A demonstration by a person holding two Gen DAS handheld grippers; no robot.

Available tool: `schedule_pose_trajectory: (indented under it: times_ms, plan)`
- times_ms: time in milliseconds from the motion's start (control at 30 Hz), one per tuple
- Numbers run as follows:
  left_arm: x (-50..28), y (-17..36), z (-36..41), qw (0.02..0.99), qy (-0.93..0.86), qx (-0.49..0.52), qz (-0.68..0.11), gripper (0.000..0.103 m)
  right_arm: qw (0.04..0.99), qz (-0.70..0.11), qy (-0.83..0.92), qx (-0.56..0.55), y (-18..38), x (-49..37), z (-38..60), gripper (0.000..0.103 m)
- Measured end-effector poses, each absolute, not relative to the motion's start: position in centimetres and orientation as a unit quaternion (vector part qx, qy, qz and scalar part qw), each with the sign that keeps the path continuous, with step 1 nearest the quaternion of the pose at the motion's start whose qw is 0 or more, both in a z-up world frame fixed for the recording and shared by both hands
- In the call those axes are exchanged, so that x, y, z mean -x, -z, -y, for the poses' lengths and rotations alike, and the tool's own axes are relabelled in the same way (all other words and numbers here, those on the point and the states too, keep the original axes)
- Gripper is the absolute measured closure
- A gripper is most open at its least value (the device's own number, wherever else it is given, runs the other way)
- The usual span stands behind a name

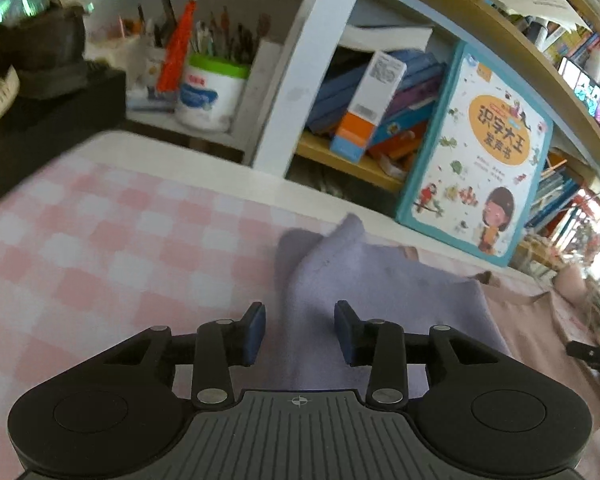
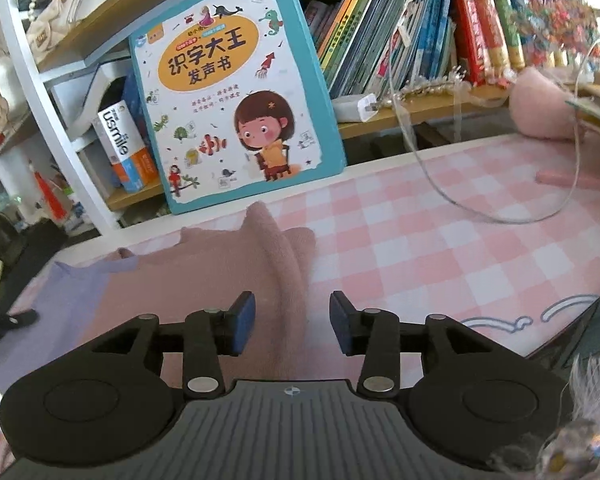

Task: Fold clothes
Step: 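Open both grippers and release the folded hem onto the sweater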

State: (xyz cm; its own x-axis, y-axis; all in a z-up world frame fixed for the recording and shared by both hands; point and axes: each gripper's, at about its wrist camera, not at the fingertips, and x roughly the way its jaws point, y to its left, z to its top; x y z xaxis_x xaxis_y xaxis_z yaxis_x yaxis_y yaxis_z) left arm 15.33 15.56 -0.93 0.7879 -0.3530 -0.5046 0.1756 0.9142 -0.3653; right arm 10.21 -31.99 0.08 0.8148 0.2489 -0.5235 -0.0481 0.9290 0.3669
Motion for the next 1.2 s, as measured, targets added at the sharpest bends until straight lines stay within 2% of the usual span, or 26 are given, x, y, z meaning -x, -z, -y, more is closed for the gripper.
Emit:
schedule_pose_trajectory:
  times_ms: [133, 233, 333, 467, 600, 733, 833, 933, 1000, 1200]
  plan:
    - [-15.3, 1.0, -15.3, 0.932, 0.149, 0.157, -0.291, 0.068, 0.926, -0.307, -0.102, -0.194, 0.5, -10.5, 31.9, 0.065]
    - [-15.4, 1.0, -15.5, 0.931, 0.143, 0.164, -0.294, 0.077, 0.924, -0.31, -0.105, -0.195, 0.6, -10.5, 31.6, 0.075]
    - [-15.6, 1.0, -16.1, 0.931, 0.129, 0.173, -0.296, 0.078, 0.919, -0.304, -0.119, -0.222, 0.7, -10.5, 31.4, 0.083]
    - [-15.4, 0.7, -16.9, 0.939, 0.098, 0.16, -0.289, 0.077, 0.914, -0.299, -0.142, -0.235, 1.2, -10.7, 30.2, 0.083]
    - [-15.5, 0.7, -17.2, 0.942, 0.086, 0.156, -0.285, 0.076, 0.929, -0.287, -0.14, -0.186, 1.1, -10.6, 28.3, 0.081]
    - [-15.3, 0.5, -16.8, 0.945, 0.065, 0.152, -0.284, 0.064, 0.932, -0.287, -0.133, -0.177, 1.1, -10.7, 28.1, 0.075]
    - [-14.1, -0.3, -16.6, 0.948, 0.04, 0.163, -0.272, 0.06, 0.934, -0.287, -0.126, -0.17, 1.0, -10.5, 28.2, 0.067]
    - [-11.6, -1.7, -16.7, 0.953, 0.039, 0.18, -0.24, 0.045, 0.945, -0.272, -0.121, -0.137, 0.0, -9.9, 27.9, 0.062]
    - [-9.9, -2.6, -16.6, 0.955, 0.04, 0.179, -0.232, 0.043, 0.953, -0.252, -0.121, -0.112, -0.9, -9.4, 27.6, 0.059]
    - [-4.9, -3.9, -17.0, 0.957, 0.026, 0.156, -0.241, 0.04, 0.96, -0.227, -0.155, -0.054, -2.1, -7.4, 27.1, 0.057]
